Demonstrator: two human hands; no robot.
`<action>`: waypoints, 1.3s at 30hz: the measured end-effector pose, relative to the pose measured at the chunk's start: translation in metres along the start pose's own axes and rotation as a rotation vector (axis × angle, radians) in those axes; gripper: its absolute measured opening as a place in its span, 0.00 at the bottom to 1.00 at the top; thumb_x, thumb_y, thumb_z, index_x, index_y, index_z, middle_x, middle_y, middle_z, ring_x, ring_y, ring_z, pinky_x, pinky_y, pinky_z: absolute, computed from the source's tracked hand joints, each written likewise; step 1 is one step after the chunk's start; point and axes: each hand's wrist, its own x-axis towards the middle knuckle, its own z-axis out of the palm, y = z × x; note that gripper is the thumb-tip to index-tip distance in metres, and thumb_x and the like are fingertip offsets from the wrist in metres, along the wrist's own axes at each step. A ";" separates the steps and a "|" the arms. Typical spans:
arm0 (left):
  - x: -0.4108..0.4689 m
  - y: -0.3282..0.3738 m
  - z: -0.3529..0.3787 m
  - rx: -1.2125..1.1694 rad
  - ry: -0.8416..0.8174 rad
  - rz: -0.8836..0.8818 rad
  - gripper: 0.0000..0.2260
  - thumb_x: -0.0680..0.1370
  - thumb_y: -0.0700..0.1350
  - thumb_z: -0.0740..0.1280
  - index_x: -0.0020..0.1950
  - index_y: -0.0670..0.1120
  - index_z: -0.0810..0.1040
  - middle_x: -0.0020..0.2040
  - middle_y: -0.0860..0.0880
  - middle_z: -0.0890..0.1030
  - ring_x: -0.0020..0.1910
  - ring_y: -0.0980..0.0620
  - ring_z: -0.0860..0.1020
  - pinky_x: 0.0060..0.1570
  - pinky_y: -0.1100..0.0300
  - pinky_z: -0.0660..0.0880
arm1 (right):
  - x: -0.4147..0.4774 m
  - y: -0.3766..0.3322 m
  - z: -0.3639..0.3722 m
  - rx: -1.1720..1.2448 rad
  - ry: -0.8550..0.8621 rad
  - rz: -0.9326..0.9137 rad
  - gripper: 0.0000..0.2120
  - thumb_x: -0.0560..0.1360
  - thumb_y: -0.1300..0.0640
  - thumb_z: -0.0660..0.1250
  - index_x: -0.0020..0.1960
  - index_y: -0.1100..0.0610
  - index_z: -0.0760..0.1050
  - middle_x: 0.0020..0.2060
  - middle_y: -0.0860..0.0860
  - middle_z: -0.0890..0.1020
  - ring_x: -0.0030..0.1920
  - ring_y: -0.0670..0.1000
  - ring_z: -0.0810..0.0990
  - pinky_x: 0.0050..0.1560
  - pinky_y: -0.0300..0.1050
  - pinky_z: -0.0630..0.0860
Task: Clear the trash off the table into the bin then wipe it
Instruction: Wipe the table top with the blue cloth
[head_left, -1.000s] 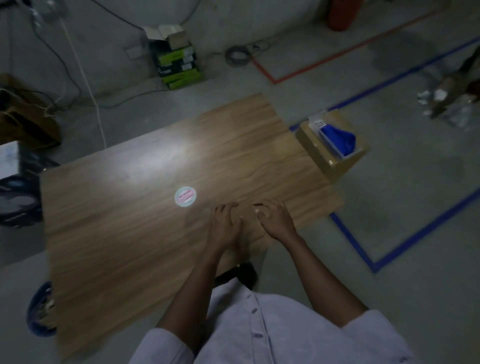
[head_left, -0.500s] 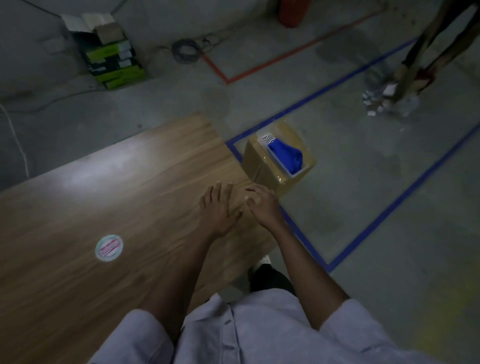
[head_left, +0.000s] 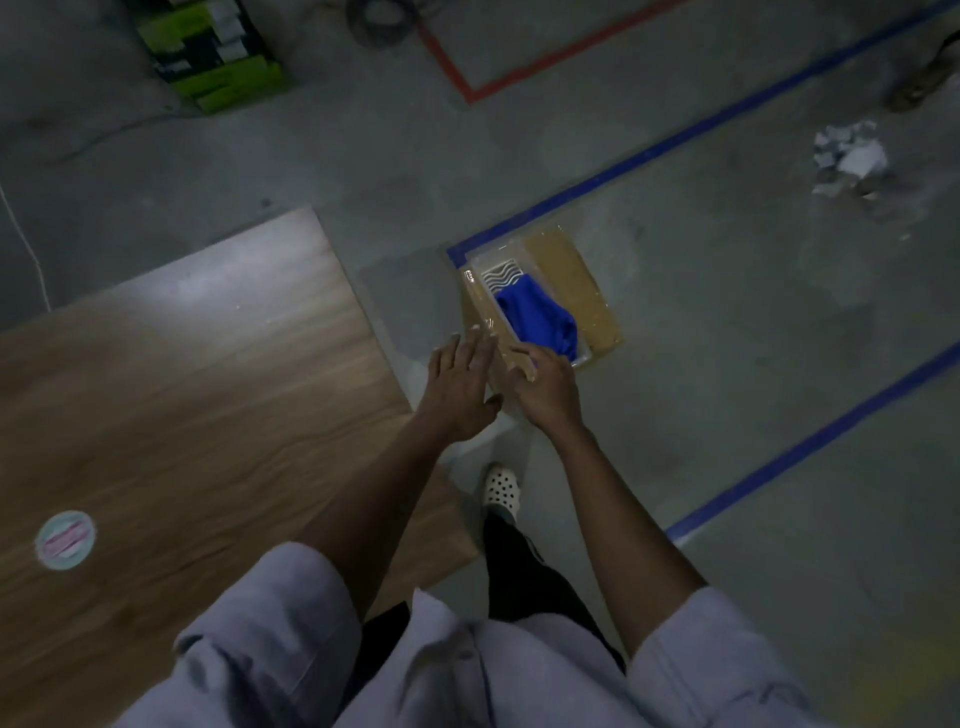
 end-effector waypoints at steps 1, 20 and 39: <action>0.012 0.003 0.003 -0.012 -0.008 -0.010 0.41 0.79 0.55 0.68 0.84 0.47 0.48 0.83 0.42 0.49 0.81 0.39 0.49 0.78 0.43 0.48 | 0.015 0.007 -0.003 -0.005 -0.015 0.006 0.17 0.81 0.57 0.67 0.69 0.53 0.77 0.66 0.52 0.79 0.68 0.54 0.73 0.60 0.45 0.69; 0.116 -0.019 0.068 -0.605 -0.077 -0.383 0.17 0.83 0.43 0.65 0.72 0.47 0.73 0.51 0.48 0.83 0.48 0.53 0.81 0.47 0.61 0.77 | 0.231 0.077 0.079 0.041 0.068 0.245 0.11 0.80 0.53 0.68 0.40 0.56 0.80 0.32 0.49 0.78 0.31 0.43 0.72 0.33 0.40 0.64; -0.010 0.027 -0.049 -1.321 0.347 -0.332 0.16 0.80 0.54 0.70 0.64 0.48 0.78 0.57 0.47 0.84 0.57 0.48 0.83 0.60 0.44 0.80 | -0.018 -0.053 -0.007 0.259 -0.107 -0.270 0.20 0.83 0.60 0.63 0.74 0.53 0.72 0.69 0.49 0.77 0.69 0.46 0.74 0.68 0.39 0.71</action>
